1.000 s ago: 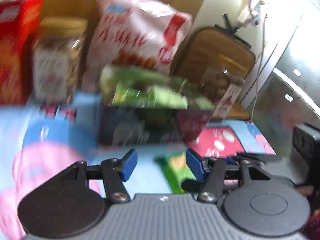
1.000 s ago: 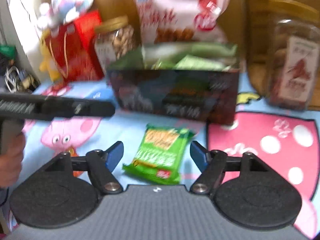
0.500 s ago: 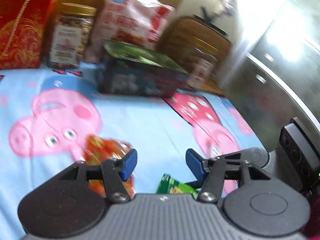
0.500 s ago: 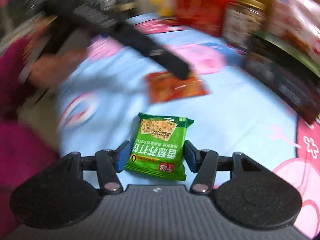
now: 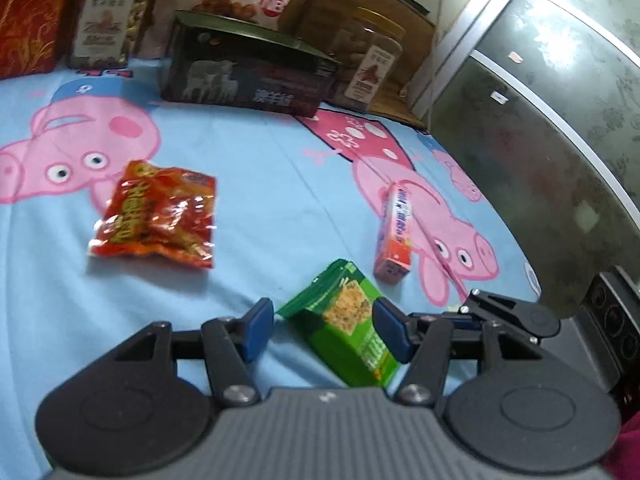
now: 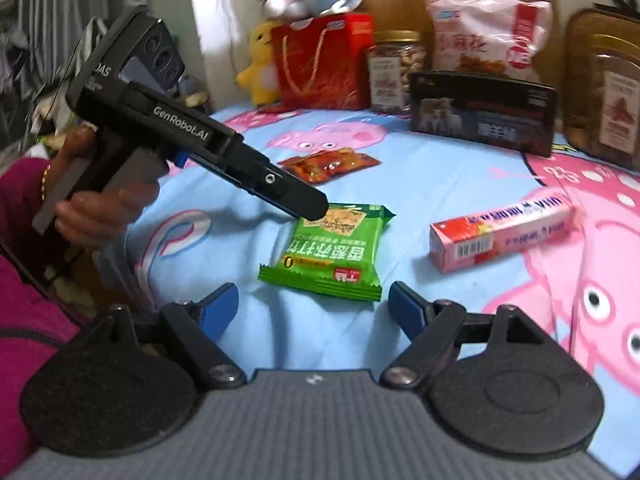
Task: Organize snacks
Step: 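Lift the cracker packet into the tin and open the left tool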
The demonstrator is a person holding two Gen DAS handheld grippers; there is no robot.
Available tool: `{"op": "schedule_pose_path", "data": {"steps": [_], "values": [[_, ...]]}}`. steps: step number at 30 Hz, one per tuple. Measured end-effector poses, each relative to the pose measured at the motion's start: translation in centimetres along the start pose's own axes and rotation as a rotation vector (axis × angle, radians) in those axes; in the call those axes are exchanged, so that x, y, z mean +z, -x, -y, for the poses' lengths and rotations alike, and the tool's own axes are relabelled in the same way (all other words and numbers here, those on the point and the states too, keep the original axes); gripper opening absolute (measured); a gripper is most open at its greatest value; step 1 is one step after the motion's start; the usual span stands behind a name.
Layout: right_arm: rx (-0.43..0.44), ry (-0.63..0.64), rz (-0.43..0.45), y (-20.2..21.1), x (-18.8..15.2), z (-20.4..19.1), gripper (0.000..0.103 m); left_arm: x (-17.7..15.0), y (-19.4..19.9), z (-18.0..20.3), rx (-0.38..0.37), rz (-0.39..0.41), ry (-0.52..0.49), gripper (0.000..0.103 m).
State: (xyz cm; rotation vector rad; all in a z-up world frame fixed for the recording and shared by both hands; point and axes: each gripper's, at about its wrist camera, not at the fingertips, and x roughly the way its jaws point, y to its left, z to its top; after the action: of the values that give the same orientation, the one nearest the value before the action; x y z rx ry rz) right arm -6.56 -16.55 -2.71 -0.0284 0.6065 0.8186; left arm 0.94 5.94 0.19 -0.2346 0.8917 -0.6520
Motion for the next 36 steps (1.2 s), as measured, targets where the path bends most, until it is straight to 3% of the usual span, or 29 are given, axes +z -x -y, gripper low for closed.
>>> {"op": "schedule_pose_path", "data": {"steps": [2, 4, 5, 7, 8, 10, 13, 24, 31, 36], "values": [[-0.015, 0.01, 0.013, 0.1, -0.3, -0.4, 0.079, 0.1, -0.4, 0.2, -0.009, -0.011, -0.005, 0.056], [-0.031, 0.019, 0.017, -0.2, -0.2, -0.6, 0.068, -0.1, -0.8, 0.5, -0.007, -0.01, -0.013, 0.054], [-0.025, 0.015, 0.019, -0.3, -0.2, -0.4, 0.056, -0.1, -0.9, 0.6, -0.009, -0.008, -0.02, 0.052], [-0.016, 0.01, 0.018, -0.4, 0.0, -0.2, 0.046, -0.4, -0.9, 0.8, -0.014, -0.002, -0.013, 0.049], [-0.011, 0.011, 0.016, -0.5, 0.0, -0.1, 0.035, -0.6, -0.8, 0.8, -0.006, 0.007, -0.014, 0.046], [0.016, 0.006, 0.016, -0.2, 0.1, 0.0, 0.033, -0.8, -0.6, 0.8, 0.015, 0.017, -0.015, 0.039], [0.025, 0.015, 0.018, -0.2, 0.5, -0.4, 0.032, -0.5, 0.0, 0.2, 0.013, 0.029, 0.018, 0.036], [0.12, -0.033, 0.015, -3.1, 5.2, 0.0, 0.022, 2.1, 3.6, -1.5, 0.039, 0.147, 0.029, 0.036], [0.076, -0.005, 0.063, -4.7, 10.3, 1.9, 0.022, 8.2, 3.5, -2.5, 0.051, 0.194, -0.017, 0.036], [0.006, 0.037, 0.108, -6.5, 15.6, 4.9, 0.022, 15.1, 2.4, -3.5, 0.049, 0.252, -0.052, 0.038]]}}
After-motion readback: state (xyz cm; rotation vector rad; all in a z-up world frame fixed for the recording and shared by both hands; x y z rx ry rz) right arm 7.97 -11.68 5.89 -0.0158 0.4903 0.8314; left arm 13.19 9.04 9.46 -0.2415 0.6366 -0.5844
